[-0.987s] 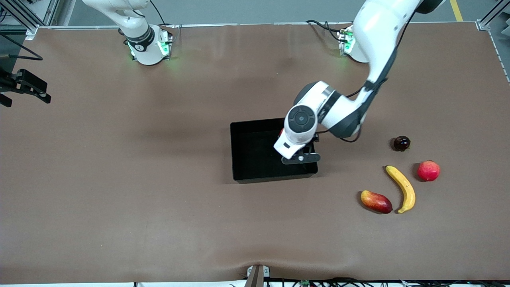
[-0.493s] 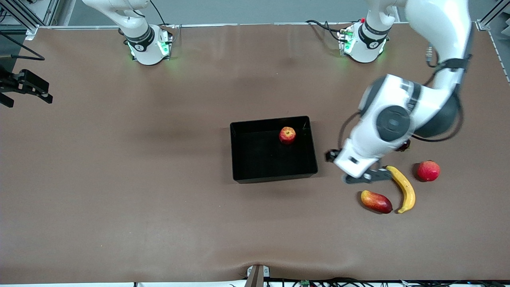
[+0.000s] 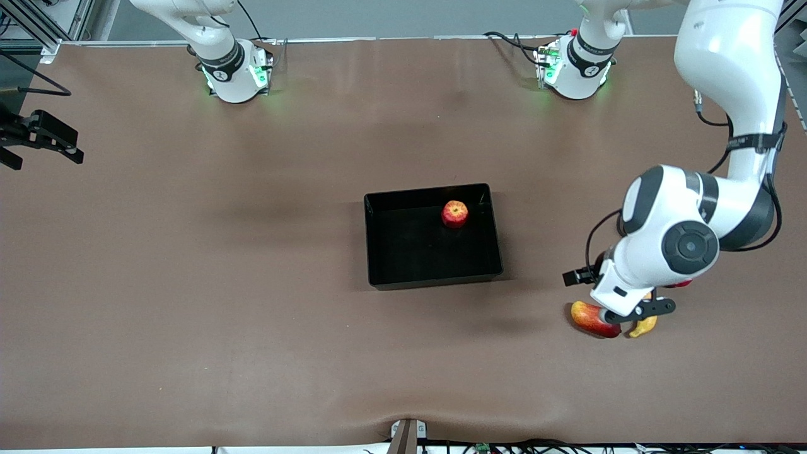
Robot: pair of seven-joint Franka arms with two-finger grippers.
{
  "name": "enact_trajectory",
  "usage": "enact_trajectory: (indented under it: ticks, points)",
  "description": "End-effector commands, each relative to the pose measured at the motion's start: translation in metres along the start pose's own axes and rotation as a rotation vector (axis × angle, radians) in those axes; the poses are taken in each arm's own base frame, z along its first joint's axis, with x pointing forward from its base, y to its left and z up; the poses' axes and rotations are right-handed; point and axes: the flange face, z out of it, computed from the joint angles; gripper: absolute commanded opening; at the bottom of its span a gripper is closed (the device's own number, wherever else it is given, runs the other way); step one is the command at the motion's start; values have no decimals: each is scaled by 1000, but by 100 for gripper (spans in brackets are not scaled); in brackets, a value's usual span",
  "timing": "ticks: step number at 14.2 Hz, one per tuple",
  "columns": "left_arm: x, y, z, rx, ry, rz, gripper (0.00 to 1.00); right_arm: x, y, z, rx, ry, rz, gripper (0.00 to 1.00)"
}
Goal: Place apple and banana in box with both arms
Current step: 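Move the left gripper back to the yellow banana, then close the left gripper on the yellow banana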
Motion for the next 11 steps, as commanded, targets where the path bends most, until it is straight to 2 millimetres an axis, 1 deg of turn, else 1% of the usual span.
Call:
enact_trajectory:
  ticks: [1,2,3,6,7,9,11]
  points:
    - [20,-26,11,11,52,47,100,1,-20,-1,-22,-5,85,100]
    - [28,-40,21,29,59,78,100,1,-20,-1,-25,-5,89,100]
    - [34,-55,25,36,70,94,100,3,-20,2,-25,-9,89,100]
    - [50,-101,35,23,81,41,100,4,-20,3,-26,-9,87,100]
    - [53,-111,38,20,81,26,100,4,-20,4,-26,-11,87,100]
    - [58,-126,60,13,60,2,100,4,-19,4,-26,-11,89,100]
    - [60,-127,84,7,35,-7,100,5,-19,5,-26,-13,89,100]
